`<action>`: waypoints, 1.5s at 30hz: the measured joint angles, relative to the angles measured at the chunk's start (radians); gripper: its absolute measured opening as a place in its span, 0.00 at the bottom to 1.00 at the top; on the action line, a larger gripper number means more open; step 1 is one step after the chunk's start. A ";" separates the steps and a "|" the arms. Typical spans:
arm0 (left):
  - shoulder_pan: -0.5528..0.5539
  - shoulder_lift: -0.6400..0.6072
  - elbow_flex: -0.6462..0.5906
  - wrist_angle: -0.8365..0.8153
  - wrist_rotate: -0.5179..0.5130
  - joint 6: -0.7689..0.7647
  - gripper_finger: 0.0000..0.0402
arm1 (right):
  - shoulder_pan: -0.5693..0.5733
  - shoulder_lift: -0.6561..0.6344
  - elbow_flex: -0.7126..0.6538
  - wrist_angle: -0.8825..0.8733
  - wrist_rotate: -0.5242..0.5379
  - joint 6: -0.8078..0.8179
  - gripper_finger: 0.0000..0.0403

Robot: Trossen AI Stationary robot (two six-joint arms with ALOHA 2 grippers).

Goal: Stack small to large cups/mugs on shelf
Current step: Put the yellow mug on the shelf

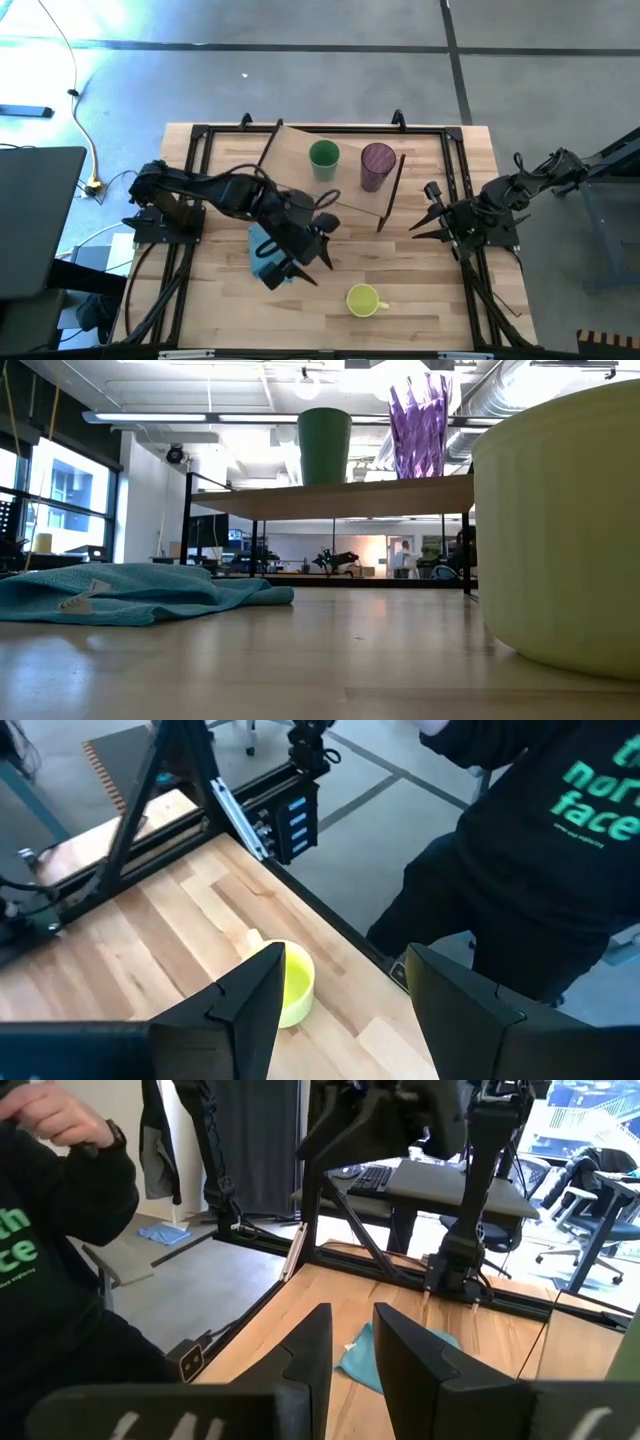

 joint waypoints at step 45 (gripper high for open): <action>-0.126 0.000 -0.576 0.523 -0.204 -0.228 0.49 | 0.000 0.040 0.000 -0.121 -0.045 0.087 0.17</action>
